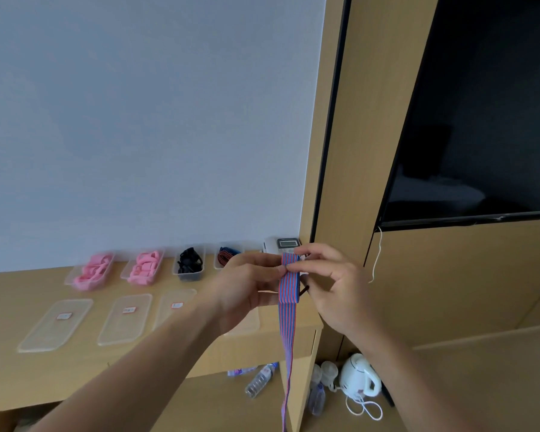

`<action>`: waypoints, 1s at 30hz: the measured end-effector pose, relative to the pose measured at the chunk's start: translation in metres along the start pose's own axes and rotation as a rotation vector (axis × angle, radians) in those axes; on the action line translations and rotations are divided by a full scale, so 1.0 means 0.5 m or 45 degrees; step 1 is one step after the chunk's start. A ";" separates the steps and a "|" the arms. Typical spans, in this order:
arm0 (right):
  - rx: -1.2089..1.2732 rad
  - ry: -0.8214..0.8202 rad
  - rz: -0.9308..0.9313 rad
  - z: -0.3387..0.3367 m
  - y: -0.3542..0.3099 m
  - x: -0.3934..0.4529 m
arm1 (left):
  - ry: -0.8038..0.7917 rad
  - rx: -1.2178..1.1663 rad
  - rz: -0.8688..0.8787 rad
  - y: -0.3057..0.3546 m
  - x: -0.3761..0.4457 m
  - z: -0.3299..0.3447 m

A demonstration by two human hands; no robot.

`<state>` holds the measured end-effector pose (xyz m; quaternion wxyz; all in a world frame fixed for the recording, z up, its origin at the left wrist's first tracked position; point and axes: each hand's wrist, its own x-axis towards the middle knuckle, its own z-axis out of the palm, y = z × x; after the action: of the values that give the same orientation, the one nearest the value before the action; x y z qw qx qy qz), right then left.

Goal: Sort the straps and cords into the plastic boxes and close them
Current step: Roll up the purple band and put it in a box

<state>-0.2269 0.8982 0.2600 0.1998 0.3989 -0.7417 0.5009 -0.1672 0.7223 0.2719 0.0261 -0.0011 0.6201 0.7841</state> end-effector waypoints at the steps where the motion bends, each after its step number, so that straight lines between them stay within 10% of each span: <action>1: 0.006 -0.012 0.004 -0.001 -0.001 -0.001 | 0.008 0.004 0.013 -0.001 0.001 0.001; 9: 0.535 0.004 0.600 0.006 -0.003 0.002 | 0.165 0.125 0.228 0.002 0.008 0.014; 21: -0.173 -0.095 0.337 0.042 0.002 -0.015 | 0.341 0.276 0.302 -0.022 0.025 0.035; 30: 0.517 -0.116 0.655 0.033 0.003 0.004 | 0.277 0.272 0.330 -0.014 0.017 0.017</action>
<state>-0.2275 0.8826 0.2537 -0.0503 0.2523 -0.7114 0.6540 -0.1753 0.7325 0.2667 -0.1422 -0.0030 0.6939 0.7059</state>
